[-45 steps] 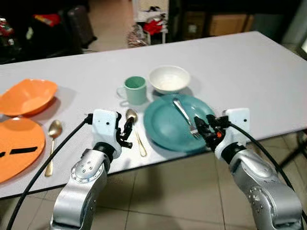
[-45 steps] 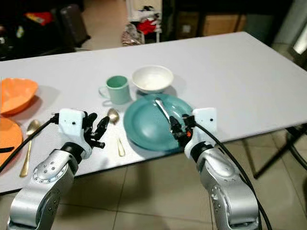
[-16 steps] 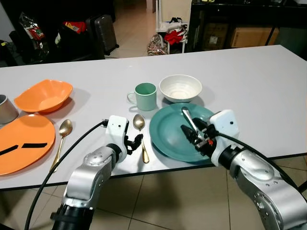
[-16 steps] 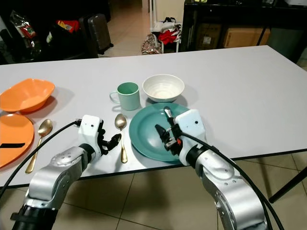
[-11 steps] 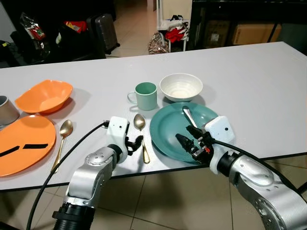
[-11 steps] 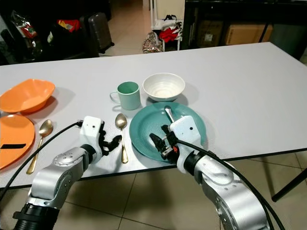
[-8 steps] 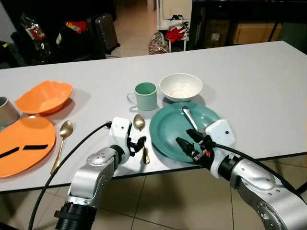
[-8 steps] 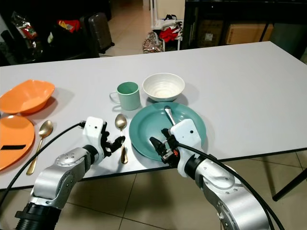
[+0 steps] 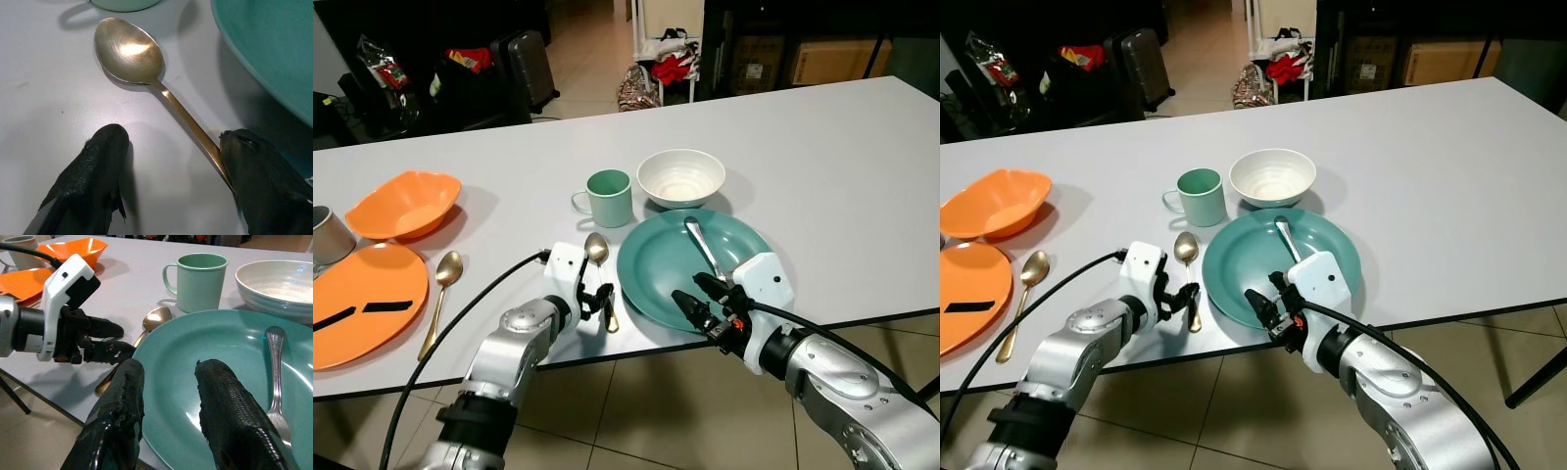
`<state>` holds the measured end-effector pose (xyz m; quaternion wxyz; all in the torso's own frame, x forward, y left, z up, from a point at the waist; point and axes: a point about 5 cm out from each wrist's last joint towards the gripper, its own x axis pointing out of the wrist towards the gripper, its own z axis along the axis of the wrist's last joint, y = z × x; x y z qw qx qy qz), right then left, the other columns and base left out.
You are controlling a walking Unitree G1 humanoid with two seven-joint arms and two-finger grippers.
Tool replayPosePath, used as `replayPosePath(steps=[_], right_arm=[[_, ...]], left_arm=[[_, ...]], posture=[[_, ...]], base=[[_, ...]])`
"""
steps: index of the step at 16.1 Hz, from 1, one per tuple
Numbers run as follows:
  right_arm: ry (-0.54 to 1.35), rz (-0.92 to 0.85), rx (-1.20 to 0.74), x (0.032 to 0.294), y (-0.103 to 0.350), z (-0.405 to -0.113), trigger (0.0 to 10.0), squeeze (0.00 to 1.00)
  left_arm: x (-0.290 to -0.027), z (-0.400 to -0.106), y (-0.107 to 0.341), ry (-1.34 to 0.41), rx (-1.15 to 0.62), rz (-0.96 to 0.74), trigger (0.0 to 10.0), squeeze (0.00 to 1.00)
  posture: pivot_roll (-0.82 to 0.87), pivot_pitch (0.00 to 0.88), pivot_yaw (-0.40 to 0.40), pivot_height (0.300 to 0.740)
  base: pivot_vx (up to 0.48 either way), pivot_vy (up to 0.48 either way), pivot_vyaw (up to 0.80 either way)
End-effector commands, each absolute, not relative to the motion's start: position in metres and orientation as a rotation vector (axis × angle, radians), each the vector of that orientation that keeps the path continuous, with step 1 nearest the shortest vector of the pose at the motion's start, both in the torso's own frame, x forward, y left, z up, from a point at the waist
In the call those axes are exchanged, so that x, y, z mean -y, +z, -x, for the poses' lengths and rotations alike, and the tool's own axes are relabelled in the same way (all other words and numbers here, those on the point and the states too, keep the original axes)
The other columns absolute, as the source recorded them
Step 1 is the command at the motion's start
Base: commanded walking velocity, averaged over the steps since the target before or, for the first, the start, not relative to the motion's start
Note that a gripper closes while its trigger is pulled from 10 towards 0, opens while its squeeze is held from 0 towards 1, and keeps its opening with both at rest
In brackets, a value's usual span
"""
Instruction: Setting the table
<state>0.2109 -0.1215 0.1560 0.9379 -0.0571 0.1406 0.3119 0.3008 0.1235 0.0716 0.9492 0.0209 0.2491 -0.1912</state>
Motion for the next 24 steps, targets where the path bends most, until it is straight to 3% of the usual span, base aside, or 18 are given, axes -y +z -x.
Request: replayPosePath(steps=[1,7,14,24], right_arm=[[0.651,0.108,-0.278,0.118,0.159,-0.208,10.0,0.00],[0.665,0.112,-0.276,0.115,0.159,-0.208,10.0,0.00],[0.698,0.128,-0.280,0.112,0.158,-0.205,10.0,0.00],[0.717,0.124,-0.279,0.108,0.157,-0.205,10.0,0.00]], left_arm=[[-0.128,-0.304,0.070,-0.378,-0.512,-0.051,10.0,0.00],[-0.133,-0.324,0.074,-0.350,-0.515,-0.071,10.0,0.00],[-0.155,-0.298,0.078,-0.346,-0.526,-0.104,10.0,0.00],[-0.143,-0.324,0.086,-0.340,-0.502,-0.095,10.0,0.00]], posture=[[-0.17,0.000,0.145,0.740],[-0.18,0.000,0.159,0.740],[-0.17,0.000,0.159,0.740],[-0.16,0.000,0.162,0.740]], base=[[0.000,0.000,0.00],[0.000,0.000,0.00],[0.000,0.000,0.00],[0.000,0.000,0.00]])
